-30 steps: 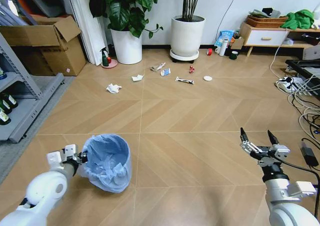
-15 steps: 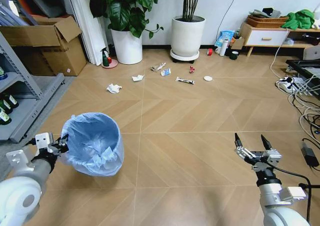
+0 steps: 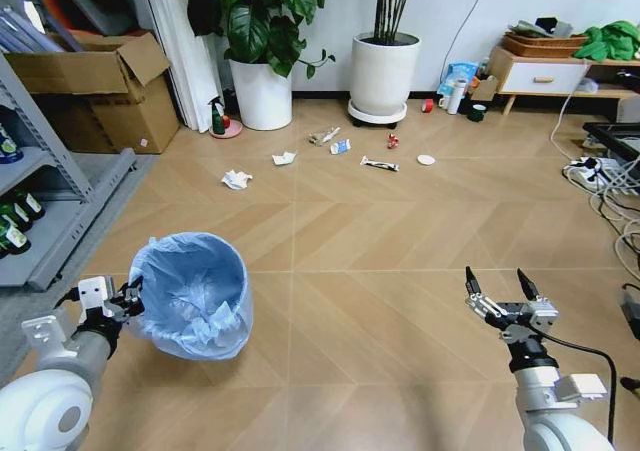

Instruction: Pick up the trash bin and place the garbage on the floor into it.

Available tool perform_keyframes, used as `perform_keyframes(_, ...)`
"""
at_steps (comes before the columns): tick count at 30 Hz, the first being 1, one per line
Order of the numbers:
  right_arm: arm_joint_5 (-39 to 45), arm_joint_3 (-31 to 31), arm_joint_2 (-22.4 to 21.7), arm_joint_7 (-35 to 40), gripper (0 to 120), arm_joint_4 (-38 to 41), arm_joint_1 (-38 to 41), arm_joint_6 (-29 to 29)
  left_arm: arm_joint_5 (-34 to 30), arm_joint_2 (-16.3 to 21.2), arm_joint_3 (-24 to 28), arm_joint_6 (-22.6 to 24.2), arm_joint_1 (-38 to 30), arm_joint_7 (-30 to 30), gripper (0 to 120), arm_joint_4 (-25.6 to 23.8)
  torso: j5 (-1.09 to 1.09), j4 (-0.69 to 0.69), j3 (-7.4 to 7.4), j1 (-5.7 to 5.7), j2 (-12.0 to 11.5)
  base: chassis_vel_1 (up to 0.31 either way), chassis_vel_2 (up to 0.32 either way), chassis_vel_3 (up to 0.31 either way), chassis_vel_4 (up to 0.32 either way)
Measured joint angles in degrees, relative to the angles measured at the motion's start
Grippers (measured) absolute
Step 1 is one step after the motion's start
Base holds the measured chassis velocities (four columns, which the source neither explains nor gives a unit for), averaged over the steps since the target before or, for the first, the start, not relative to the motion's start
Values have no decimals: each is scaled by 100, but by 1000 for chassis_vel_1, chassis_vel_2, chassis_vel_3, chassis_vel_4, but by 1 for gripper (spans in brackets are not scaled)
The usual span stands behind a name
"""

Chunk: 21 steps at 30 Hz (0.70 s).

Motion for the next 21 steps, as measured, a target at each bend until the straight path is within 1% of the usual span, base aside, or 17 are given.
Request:
perform_keyframes(3, 6, -3, -1, -15, 100, -6, 12, 6, 0, 7, 5, 2, -5, -2, 0, 18, -1, 0, 0, 0, 0, -19, 171, 17, -175)
perform_keyframes(4, 8, -6, -1, -21, 100, -12, 18, 7, 0, 14, 6, 4, -9, -3, 0, 30, 1, 0, 0, 0, 0, -71, 172, 39, -175)
perform_keyframes(10, 13, -9, 5, -41, 100, -22, 20, 10, -14, 35, 26, 10, -50, -6, 0, 76, 1, 0, 0, 0, 0, -75, 211, 90, -209)
perform_keyframes(16, 23, 19, 3, -49, 100, -21, 13, 23, -16, 25, 89, 12, -84, -16, 0, 122, -2, -1, 0, 0, 0, -125, 276, 122, -289)
perform_keyframes(18, 23, 27, 5, -51, 100, -17, 8, 29, -16, 24, 98, 12, -90, -16, 0, 125, 0, -2, 1, 0, 0, -149, 305, 145, -311)
perform_keyframes(19, 23, 28, 5, -52, 100, -16, 7, 32, -16, 24, 100, 12, -91, -17, 0, 126, 3, 0, 1, 0, 0, -161, 316, 143, -297)
perform_keyframes(21, 23, 30, 5, -54, 100, -13, 5, 37, -16, 25, 100, 12, -92, -19, 0, 126, 0, 0, 1, 0, 0, -164, 316, 143, -297)
